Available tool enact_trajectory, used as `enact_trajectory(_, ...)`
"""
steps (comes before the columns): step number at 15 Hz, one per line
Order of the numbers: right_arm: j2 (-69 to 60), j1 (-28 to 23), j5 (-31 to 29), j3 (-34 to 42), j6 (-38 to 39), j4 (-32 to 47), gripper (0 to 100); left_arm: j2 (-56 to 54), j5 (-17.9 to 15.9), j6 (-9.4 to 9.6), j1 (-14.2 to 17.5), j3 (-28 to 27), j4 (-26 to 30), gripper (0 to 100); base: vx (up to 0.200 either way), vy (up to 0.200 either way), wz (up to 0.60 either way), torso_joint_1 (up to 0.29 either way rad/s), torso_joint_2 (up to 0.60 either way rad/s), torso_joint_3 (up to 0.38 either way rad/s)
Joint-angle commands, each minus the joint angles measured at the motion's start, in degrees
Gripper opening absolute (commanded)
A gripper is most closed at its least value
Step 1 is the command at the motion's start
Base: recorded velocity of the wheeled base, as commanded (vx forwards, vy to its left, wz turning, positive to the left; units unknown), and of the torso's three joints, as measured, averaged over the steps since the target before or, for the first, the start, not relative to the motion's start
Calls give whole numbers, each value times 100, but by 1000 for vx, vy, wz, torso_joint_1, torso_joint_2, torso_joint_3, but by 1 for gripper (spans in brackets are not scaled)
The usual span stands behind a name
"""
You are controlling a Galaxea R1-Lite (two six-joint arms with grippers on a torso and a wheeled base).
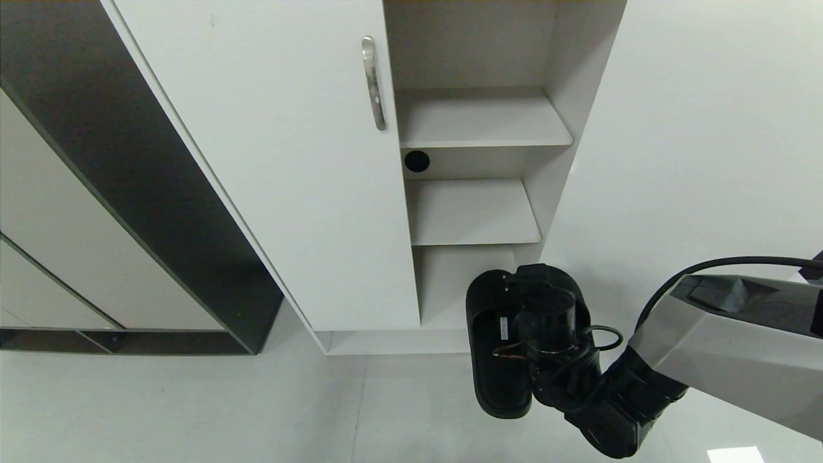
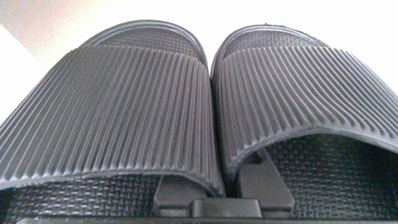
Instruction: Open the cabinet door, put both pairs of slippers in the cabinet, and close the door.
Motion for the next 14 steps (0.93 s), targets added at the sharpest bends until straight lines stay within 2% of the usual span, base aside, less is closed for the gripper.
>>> enact_trajectory(1,-139,124,70,133,0,-12,0,7,1,1,1,0,-1,0,0,0,0,0,0,0)
enact_trajectory(5,-376,484,474,283,44,-118,0,7,1,1,1,0,-1,0,0,0,0,0,0,0)
enact_trajectory(8,-86,493,483,-236,132,-91,0,7,-8,10,1,0,-1,0,0,0,0,0,0,0)
enact_trajectory(9,177,397,465,-675,228,-74,0,7,-17,10,1,0,-1,0,0,0,0,0,0,0)
enact_trajectory(14,230,274,448,-1352,615,893,0,7,-17,36,1,0,-1,0,0,0,0,0,0,0)
